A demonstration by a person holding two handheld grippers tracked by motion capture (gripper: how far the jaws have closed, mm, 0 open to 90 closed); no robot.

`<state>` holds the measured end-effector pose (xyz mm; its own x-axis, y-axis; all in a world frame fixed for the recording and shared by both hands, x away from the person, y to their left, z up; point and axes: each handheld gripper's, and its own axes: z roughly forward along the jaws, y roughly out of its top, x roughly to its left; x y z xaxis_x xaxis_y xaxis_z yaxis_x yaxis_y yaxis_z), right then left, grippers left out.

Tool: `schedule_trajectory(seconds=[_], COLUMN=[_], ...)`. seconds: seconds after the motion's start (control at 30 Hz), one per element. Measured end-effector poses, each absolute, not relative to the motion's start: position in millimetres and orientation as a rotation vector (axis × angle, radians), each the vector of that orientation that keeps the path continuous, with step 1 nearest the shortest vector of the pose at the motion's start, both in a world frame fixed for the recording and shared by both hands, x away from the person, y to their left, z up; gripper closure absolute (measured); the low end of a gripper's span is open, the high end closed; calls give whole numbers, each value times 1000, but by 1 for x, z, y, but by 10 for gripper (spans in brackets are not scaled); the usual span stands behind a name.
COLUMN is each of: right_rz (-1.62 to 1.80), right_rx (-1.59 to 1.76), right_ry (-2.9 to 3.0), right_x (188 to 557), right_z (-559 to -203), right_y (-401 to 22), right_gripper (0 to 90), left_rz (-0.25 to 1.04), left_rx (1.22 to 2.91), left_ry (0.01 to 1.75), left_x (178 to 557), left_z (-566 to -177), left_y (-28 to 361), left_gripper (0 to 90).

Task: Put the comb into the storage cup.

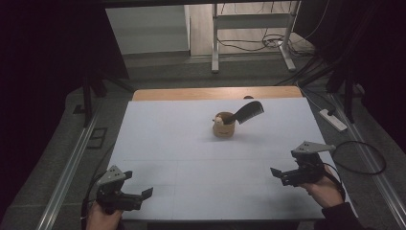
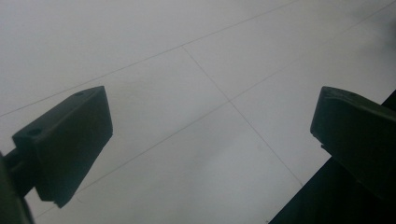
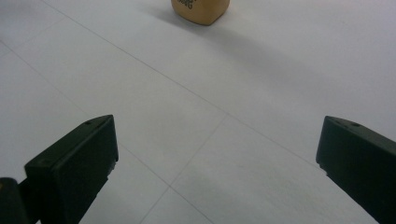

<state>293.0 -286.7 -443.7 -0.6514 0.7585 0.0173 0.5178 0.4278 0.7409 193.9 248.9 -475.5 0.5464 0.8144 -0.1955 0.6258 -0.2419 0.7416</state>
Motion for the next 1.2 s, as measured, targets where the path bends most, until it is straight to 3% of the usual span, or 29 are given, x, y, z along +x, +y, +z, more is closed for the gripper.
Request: schedule_trajectory(seconds=[1.2], right_rz=[1009], right_rx=[1188], right_ry=[2271], right_x=[259], right_z=[-448], right_y=[-323], right_gripper=[0], left_rz=[287], left_rx=[1955], left_ry=[1170], left_x=[194], left_z=[-476], left_y=[250], left_gripper=[0])
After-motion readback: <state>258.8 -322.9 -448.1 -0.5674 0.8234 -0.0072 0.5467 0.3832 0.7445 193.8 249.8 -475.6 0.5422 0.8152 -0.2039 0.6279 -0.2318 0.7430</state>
